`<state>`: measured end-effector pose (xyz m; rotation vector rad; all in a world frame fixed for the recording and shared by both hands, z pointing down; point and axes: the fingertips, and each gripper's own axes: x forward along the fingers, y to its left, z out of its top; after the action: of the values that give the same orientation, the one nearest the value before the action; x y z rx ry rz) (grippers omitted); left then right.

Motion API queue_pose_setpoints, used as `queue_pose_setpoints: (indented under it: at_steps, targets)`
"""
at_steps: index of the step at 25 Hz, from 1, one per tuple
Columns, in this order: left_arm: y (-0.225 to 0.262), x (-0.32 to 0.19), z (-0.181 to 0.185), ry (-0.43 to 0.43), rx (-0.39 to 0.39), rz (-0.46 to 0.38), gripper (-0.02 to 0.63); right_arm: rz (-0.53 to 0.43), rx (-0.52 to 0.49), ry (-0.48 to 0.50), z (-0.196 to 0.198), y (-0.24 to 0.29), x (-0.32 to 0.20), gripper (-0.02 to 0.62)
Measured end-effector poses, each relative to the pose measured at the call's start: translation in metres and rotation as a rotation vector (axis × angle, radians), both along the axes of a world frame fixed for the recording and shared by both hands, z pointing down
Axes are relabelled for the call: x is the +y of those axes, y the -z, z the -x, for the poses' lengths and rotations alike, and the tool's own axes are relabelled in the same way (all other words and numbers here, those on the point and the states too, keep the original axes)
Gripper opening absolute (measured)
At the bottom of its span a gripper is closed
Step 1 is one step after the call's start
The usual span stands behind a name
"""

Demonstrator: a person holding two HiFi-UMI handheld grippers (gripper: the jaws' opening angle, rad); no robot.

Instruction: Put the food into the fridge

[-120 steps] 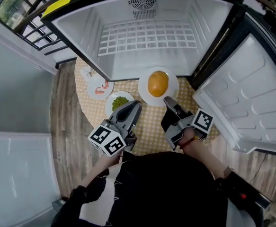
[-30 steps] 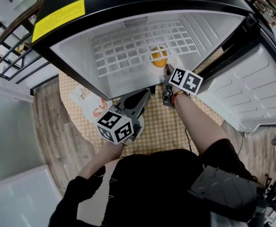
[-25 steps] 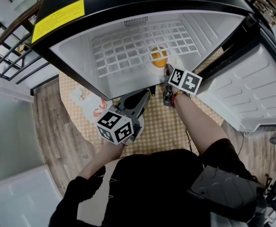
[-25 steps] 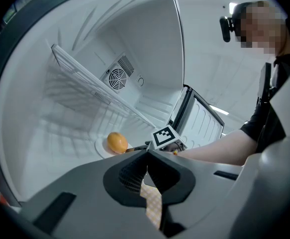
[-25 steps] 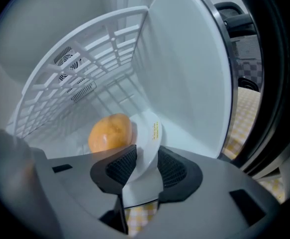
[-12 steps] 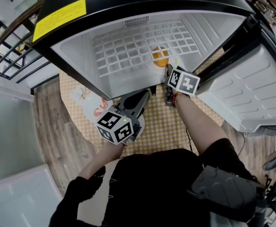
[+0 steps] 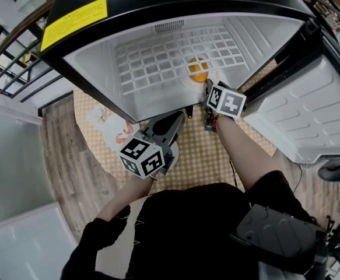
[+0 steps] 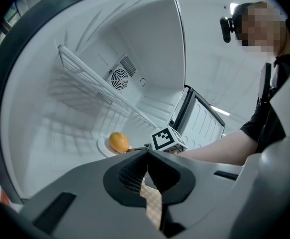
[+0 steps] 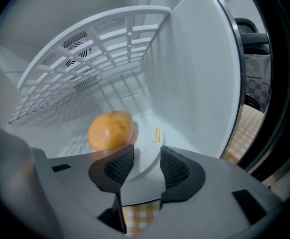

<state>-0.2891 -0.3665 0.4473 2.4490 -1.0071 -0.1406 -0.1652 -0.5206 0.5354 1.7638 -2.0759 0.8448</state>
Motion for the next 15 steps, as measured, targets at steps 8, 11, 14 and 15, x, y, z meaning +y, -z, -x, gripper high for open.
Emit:
queue_pose_setpoints:
  at_steps: [8,11,14,15]
  targets:
    - [-0.0004,-0.0034,0.0033,0.014,0.006,0.003,0.015,0.002,0.028,0.006,-0.0004,0.0,-0.0008,0.161]
    - [-0.0013,-0.0023,0.0026,0.01,0.005,0.004,0.014,0.0,0.03,0.005,0.0,0.0001,-0.0005,0.161]
    - [-0.0024,-0.0013,0.0014,0.004,0.002,0.007,0.014,0.001,0.039,0.011,0.0006,0.0,-0.0002,0.163]
    - [-0.0023,-0.0009,0.0009,0.003,0.001,0.007,0.014,0.0,0.043,0.016,0.0008,0.0001,-0.0001,0.164]
